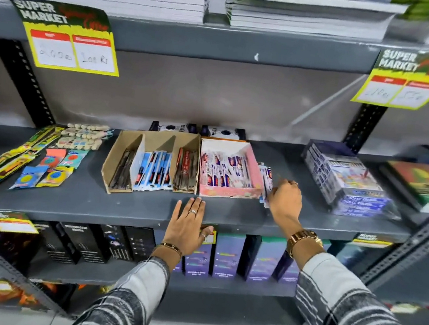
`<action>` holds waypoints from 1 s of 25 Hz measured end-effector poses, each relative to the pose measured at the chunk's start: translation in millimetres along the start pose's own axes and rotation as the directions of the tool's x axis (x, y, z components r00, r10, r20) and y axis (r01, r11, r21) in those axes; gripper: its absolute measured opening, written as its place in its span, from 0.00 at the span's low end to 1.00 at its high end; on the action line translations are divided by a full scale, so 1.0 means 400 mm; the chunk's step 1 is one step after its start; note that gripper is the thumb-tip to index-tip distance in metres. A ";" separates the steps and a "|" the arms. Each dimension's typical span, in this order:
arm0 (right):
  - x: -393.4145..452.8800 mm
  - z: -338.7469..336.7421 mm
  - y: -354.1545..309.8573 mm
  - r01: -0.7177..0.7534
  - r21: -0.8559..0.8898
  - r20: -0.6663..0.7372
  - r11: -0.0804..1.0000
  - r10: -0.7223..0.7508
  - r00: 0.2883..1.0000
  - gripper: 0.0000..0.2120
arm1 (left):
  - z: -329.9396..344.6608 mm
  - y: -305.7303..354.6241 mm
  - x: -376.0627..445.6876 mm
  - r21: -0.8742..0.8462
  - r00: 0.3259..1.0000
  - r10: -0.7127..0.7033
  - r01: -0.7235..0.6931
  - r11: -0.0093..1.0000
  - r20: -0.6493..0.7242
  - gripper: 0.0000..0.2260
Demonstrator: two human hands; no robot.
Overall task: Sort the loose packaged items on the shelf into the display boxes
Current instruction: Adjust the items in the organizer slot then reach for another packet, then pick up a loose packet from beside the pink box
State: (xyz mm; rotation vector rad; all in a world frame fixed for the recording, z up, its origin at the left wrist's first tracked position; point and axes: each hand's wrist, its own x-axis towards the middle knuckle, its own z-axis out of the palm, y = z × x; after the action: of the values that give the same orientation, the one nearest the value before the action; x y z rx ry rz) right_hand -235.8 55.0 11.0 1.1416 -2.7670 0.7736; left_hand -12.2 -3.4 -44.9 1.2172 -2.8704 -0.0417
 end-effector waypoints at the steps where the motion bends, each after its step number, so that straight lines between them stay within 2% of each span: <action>1: 0.006 0.004 0.009 -0.033 0.006 0.032 0.999 0.033 0.999 0.14 | 0.001 0.007 0.006 0.001 1.000 0.004 -0.004 1.000 0.001 0.31; 5: 0.032 0.023 0.023 -0.099 0.022 0.179 0.995 0.094 0.979 0.15 | 0.005 0.013 0.020 -0.004 1.000 0.007 -0.007 1.000 0.011 0.32; 8: 0.048 0.028 0.020 -0.114 0.057 0.212 0.992 0.099 0.972 0.16 | 0.004 0.011 0.020 -0.008 1.000 0.012 -0.012 1.000 0.009 0.33; 16: 0.072 0.022 0.001 -0.006 0.016 0.297 1.000 0.001 0.955 0.12 | 0.005 0.010 0.022 -0.015 1.000 0.015 -0.014 1.000 0.018 0.33; 22: 0.076 0.012 -0.011 0.069 -0.061 0.277 0.996 -0.049 0.960 0.18 | 0.006 0.010 0.023 0.006 0.999 0.009 -0.009 1.000 0.044 0.35; 25: 0.076 0.010 -0.013 0.076 -0.082 0.250 0.994 -0.054 0.967 0.16 | 0.005 0.010 0.022 -0.007 0.999 0.010 -0.010 1.000 0.039 0.33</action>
State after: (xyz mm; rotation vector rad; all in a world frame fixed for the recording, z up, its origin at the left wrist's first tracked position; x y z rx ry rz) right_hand -253.7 30.3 16.7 1.3909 -2.9076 0.5234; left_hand -21.3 -6.8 -46.8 1.2148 -2.9066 -0.0760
